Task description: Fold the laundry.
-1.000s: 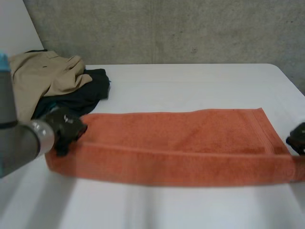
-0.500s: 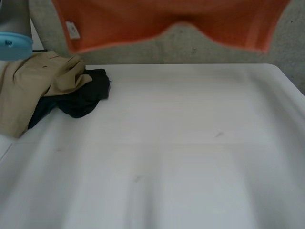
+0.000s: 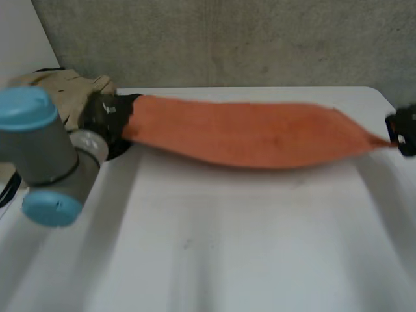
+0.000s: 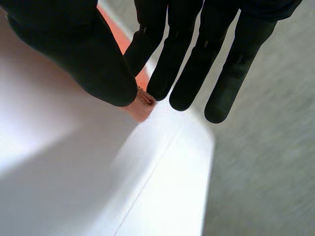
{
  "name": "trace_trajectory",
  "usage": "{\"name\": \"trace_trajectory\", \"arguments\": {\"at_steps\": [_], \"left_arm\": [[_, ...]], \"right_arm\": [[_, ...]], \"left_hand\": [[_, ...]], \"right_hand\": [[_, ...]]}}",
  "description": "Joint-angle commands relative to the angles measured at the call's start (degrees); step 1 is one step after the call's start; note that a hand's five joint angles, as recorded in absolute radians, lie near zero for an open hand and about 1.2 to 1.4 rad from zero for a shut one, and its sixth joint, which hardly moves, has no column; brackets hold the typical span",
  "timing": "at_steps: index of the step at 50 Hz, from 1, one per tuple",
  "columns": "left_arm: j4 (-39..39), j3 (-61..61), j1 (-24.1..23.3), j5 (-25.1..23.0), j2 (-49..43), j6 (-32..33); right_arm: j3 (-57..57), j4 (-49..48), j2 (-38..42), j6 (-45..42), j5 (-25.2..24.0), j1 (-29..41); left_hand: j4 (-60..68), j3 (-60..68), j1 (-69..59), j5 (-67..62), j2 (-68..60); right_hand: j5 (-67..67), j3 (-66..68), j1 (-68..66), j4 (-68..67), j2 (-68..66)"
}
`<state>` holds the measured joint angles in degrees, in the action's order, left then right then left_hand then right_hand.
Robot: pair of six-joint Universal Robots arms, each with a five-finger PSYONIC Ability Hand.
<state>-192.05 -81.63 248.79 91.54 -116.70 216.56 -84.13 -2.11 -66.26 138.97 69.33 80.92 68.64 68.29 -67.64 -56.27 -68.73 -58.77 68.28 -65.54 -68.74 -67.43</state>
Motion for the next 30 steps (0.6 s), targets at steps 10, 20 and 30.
{"name": "trace_trajectory", "arguments": {"at_steps": [10,20,30], "left_arm": [[29.6,-22.3,-1.0,4.1,18.2,12.8],[30.3,-8.5,-5.9,3.5,12.4,10.7],[27.0,16.0,-7.7,11.0,-5.3,7.6]], "right_arm": [[-11.8,34.8,-12.4,-43.9,-2.1,-18.2],[-5.6,23.9,-6.2,-31.3,-5.2,-11.4],[6.2,8.1,4.9,-13.6,-0.1,-1.6]], "left_hand": [[11.4,11.7,-12.4,-13.7,-11.3],[11.4,11.7,-12.4,-13.7,-11.3],[11.4,11.7,-12.4,-13.7,-11.3]], "right_hand": [[-11.2,11.7,-14.5,-11.3,-12.6],[-11.2,11.7,-14.5,-11.3,-12.6],[-11.2,11.7,-14.5,-11.3,-12.6]]}}
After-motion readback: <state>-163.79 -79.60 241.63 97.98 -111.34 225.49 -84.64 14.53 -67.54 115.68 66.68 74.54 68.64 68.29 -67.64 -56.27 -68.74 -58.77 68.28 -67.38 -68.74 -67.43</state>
